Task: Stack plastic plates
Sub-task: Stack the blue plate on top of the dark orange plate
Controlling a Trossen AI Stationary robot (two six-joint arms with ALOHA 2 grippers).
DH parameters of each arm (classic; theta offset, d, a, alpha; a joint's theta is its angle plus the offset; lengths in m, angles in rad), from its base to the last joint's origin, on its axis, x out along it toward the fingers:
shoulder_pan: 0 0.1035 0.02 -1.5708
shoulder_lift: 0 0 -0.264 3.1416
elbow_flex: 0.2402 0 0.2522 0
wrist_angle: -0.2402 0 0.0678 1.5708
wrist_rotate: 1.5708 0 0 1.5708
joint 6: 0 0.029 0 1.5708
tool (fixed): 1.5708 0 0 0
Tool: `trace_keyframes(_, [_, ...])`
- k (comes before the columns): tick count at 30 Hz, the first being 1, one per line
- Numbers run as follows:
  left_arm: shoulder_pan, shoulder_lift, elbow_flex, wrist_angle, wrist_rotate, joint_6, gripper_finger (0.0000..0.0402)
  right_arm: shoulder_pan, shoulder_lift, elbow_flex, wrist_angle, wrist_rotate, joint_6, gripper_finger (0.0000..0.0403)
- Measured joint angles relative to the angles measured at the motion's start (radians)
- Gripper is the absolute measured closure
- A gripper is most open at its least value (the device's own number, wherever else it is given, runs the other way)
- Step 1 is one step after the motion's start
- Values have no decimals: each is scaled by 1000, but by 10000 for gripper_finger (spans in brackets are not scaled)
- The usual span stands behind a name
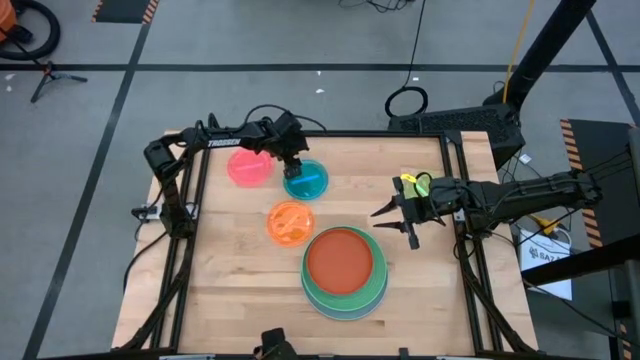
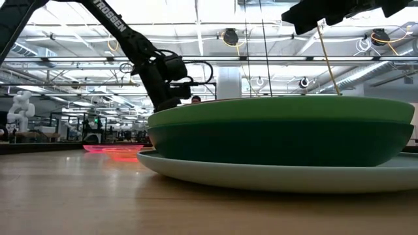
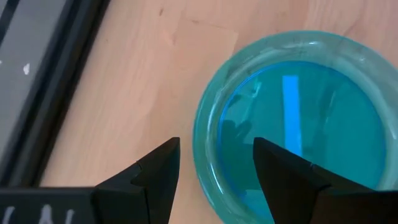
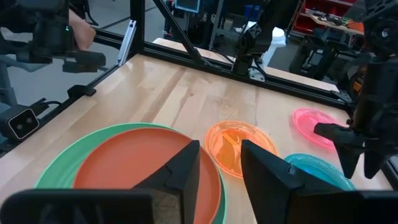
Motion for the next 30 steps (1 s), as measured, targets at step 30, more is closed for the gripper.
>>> trace_keyframes(30, [-4, 98, 1, -29, -15, -83, 274, -1, 0, 1, -18, 28, 0, 294])
